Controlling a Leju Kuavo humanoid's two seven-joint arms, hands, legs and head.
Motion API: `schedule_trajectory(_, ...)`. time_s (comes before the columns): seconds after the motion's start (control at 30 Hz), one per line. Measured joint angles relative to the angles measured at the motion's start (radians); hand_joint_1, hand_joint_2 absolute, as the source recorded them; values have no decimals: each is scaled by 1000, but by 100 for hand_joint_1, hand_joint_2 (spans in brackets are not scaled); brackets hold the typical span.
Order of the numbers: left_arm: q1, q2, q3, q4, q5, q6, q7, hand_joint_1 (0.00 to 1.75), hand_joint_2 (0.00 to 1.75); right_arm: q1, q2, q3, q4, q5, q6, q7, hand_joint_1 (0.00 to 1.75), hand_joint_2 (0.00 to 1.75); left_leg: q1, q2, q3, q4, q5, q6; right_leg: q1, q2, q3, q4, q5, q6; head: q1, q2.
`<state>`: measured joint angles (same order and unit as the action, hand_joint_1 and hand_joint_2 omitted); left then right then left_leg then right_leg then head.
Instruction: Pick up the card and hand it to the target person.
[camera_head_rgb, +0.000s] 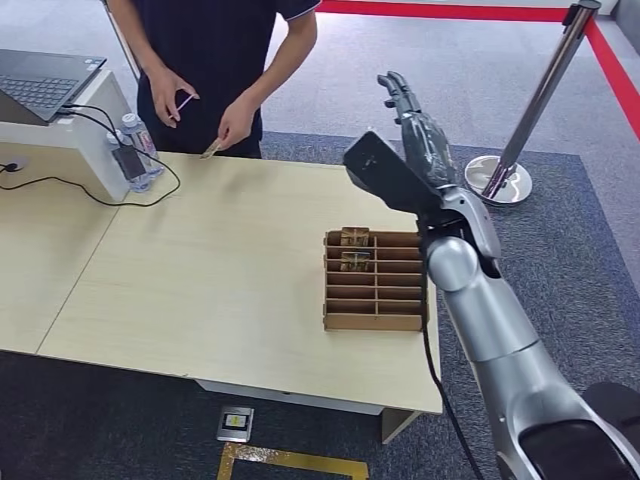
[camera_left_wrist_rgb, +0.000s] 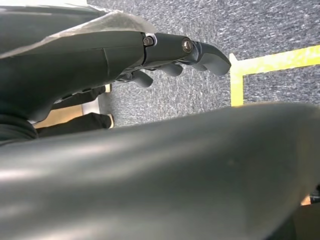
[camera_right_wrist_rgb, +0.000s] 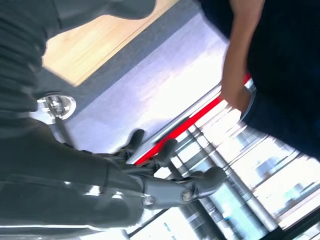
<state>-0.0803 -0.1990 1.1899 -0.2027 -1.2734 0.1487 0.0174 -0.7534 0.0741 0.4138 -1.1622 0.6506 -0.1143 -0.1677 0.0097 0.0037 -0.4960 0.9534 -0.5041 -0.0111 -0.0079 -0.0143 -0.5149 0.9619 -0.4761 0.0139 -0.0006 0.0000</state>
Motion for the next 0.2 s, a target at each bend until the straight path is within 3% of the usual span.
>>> schedule_trajectory(0.2,0,-4,1,0,-3,0,-3,0,0,293,-137,-134,-381,-25,-44,-55,0,175,0,0,-1,0,-2,2,0,0,0,-1,-1,1,0,0)
